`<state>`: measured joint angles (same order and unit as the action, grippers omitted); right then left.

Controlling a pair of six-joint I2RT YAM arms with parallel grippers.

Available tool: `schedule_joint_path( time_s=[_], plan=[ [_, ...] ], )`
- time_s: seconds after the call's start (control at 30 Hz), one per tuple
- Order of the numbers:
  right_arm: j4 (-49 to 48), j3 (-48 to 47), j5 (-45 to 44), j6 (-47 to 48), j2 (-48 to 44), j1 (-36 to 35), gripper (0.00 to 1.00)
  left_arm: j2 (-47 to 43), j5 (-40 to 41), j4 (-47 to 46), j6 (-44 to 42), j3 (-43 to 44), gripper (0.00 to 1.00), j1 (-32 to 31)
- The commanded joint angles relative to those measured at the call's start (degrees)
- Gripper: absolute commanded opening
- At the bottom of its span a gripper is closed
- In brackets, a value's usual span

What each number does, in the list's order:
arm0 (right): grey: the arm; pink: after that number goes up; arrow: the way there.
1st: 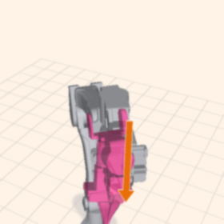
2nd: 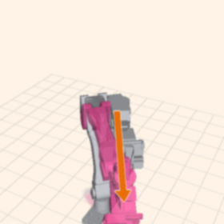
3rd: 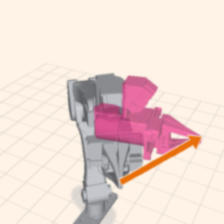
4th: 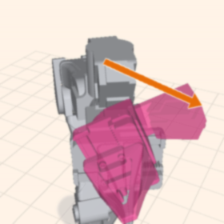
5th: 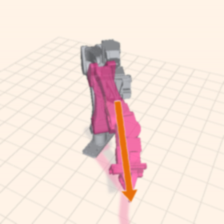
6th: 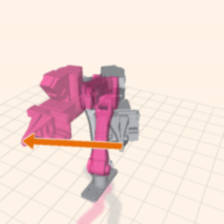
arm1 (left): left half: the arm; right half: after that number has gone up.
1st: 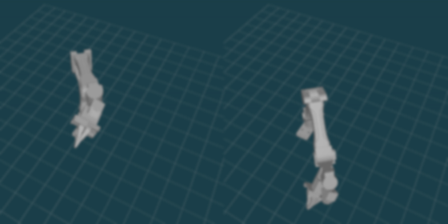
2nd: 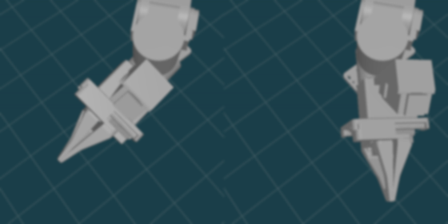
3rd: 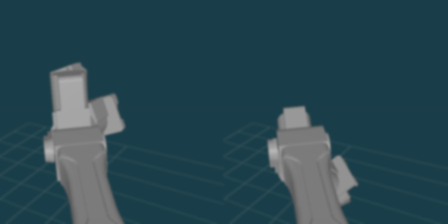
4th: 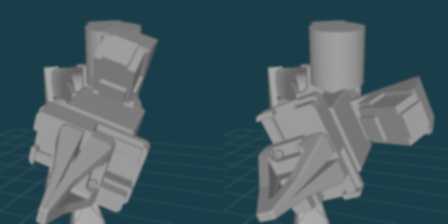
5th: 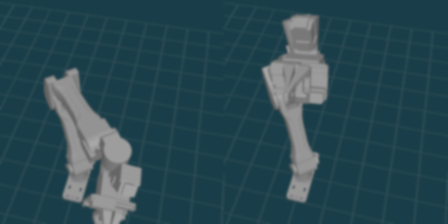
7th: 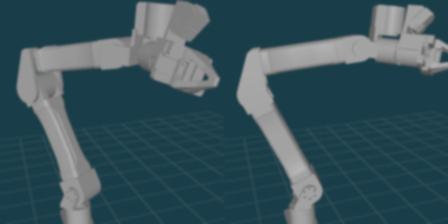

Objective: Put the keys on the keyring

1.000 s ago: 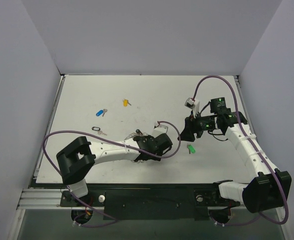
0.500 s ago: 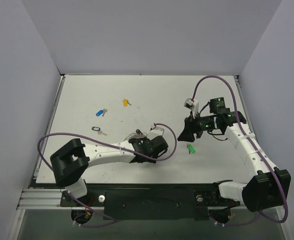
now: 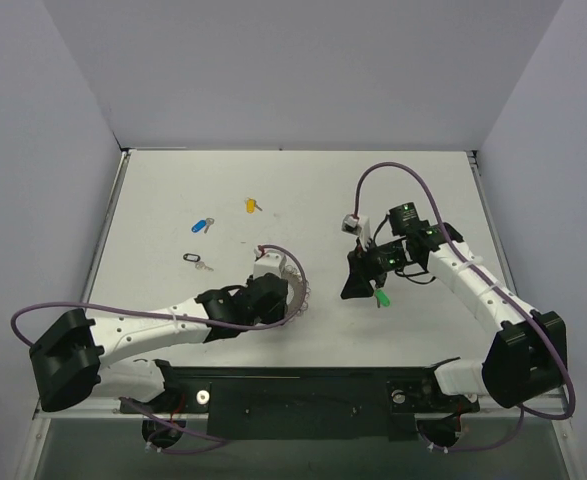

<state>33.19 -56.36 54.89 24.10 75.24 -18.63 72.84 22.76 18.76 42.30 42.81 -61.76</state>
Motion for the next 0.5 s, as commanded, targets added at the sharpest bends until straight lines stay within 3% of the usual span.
schedule_joint_path(
  time_s=[0.0,0.47],
  plan=[
    [-2.5,1.3,-0.6,-1.2,1.4,-2.5,0.47,-2.1,-1.5,-6.7,2.1,-2.0,0.47,0.1],
    [-2.6,0.9,-1.7,-1.6,2.6,-2.5,0.47,9.3,-3.0,-7.3,0.1,4.5,0.39,-1.5]
  ],
)
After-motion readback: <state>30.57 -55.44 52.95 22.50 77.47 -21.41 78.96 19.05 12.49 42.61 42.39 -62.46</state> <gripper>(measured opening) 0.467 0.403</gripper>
